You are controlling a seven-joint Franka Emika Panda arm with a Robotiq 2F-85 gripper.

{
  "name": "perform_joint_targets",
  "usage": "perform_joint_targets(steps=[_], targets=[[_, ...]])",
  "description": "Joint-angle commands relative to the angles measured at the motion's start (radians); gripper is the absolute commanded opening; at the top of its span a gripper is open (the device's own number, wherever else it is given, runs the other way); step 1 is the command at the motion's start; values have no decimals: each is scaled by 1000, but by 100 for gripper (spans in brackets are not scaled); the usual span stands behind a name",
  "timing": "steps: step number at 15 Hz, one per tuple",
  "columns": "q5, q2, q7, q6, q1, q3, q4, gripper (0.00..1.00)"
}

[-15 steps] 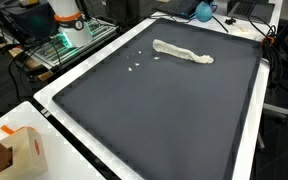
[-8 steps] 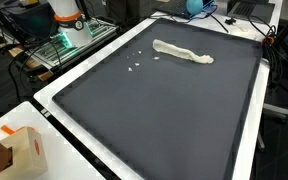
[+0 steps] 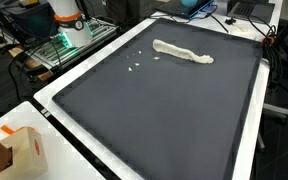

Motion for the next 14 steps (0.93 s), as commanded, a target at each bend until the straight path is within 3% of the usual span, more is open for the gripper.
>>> perform_joint_targets(steps=[1,7,8,14], targets=[[-70,-27,51,-64,12,16,16,25],[-182,-57,106,-126,30,54,53,25],[-133,-34,69,-96,24,43,49,50],[-157,-46,87,-105,28,53,55,50]])
